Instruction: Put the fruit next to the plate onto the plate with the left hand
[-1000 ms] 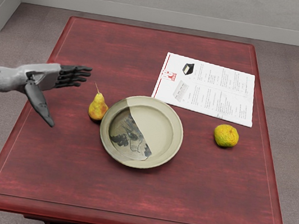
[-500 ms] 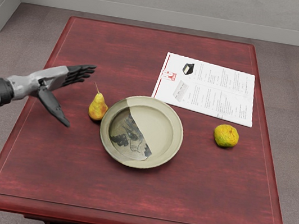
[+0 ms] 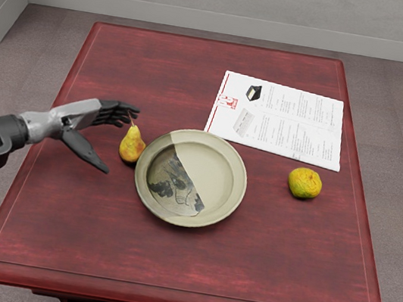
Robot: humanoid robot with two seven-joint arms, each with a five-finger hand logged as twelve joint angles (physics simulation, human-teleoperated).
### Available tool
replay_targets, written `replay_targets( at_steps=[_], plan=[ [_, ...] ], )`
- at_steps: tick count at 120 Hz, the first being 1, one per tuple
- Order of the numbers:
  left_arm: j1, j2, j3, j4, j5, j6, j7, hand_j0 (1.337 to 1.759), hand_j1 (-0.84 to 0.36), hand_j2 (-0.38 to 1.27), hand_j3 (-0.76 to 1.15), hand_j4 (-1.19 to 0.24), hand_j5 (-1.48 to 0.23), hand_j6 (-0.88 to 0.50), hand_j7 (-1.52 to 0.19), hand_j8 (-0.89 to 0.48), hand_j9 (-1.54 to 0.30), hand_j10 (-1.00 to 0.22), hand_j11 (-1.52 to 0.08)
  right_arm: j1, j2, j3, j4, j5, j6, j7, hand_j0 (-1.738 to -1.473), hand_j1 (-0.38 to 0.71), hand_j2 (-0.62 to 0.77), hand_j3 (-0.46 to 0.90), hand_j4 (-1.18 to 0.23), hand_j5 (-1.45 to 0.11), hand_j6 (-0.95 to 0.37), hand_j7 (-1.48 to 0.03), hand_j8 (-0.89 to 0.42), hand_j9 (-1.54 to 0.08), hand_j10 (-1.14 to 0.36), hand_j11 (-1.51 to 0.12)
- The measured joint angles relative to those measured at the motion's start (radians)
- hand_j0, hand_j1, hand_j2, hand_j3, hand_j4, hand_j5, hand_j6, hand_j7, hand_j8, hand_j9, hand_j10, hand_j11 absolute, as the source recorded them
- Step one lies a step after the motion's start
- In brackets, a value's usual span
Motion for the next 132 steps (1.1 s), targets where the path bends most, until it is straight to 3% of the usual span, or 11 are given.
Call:
replay_targets(
  at_steps=[132],
  plan=[
    [-0.013, -0.059, 0.036, -0.024, 0.02, 0.092, -0.005, 1.658, -0.08, 0.08, 0.0, -0.36, -0.46, -0.36, -0.46, -0.36, -0.46, -0.36, -0.46, 0.0, 0.0, 0.0, 0.0, 0.0, 0.0, 0.0, -1.658, -0.33, 0.0, 0.0, -0.01, -0.02, -0.01, -0.02, -0.01, -0.02, -0.01, -0.02]
  ],
)
